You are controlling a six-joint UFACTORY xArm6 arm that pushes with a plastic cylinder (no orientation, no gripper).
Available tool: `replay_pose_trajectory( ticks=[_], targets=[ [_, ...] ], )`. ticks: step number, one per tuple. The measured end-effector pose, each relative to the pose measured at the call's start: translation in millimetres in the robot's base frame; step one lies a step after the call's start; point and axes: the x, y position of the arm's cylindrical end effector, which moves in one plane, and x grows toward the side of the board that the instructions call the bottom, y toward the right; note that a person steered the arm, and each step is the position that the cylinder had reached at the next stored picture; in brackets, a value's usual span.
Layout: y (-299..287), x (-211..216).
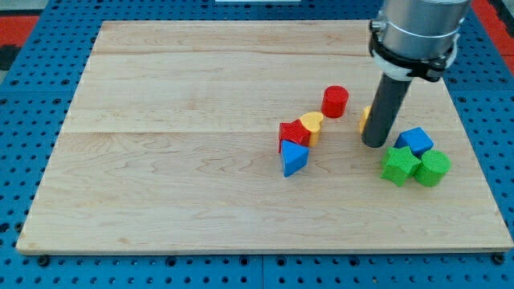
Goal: Slide the yellow pentagon to center right
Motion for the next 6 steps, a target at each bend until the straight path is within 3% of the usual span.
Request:
replay_pose_trajectory(
  ticks=[2, 4, 6],
  targets=[
    [12, -10],
    [12, -66],
    [76, -65]
  ],
)
